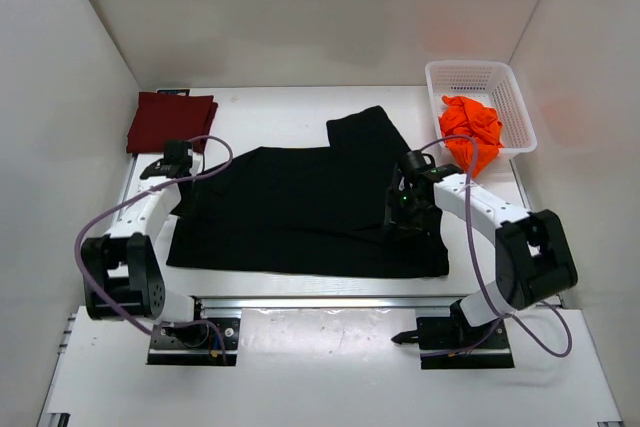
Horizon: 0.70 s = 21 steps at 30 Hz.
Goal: Fold and stack the t-shirts
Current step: Fold the flattened tshirt in 1/3 of the way
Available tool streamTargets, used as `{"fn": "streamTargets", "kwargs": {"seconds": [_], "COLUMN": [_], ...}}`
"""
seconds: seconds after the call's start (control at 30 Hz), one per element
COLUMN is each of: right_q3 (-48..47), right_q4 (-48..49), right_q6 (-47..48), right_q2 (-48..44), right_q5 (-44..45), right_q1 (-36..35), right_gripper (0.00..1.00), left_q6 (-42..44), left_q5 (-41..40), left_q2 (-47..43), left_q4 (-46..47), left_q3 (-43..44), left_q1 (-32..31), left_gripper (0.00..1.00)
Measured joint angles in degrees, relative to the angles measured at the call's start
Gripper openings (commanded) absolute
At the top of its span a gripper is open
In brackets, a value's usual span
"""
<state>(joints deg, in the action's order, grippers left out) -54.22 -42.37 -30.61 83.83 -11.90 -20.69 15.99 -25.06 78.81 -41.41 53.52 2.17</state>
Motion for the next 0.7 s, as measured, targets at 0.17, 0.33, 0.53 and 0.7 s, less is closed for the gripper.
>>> {"fn": "streamTargets", "kwargs": {"seconds": [0.17,0.33,0.53,0.7], "right_q3": [0.0,0.55,2.99,3.13], "right_q4": [-0.72,0.98,2.49,3.61], "right_q6": [-0.72,-1.36,-2.8,-2.75], "right_q2": [4.22,6.1,7.69,8.33], "right_q5": [-1.16,-2.58,-4.46,-5.92], "right_q1": [0.42,0.98,1.66,1.57], "right_gripper": [0.41,0.43,0.44,0.38], "left_q6": [-0.98,-1.33,-1.46,-1.66], "left_q5": [1.01,1.51,1.7,1.79], "left_q2": [4.0,4.0,4.0,4.0], "left_q4": [-0.2,-0.04,0.11,0.11], "left_q3": [0.02,0.02,0.0,-0.02], "left_q1": [-0.28,-1.07,-1.25,-1.22], "left_gripper": [0.7,0.7,0.7,0.7]}}
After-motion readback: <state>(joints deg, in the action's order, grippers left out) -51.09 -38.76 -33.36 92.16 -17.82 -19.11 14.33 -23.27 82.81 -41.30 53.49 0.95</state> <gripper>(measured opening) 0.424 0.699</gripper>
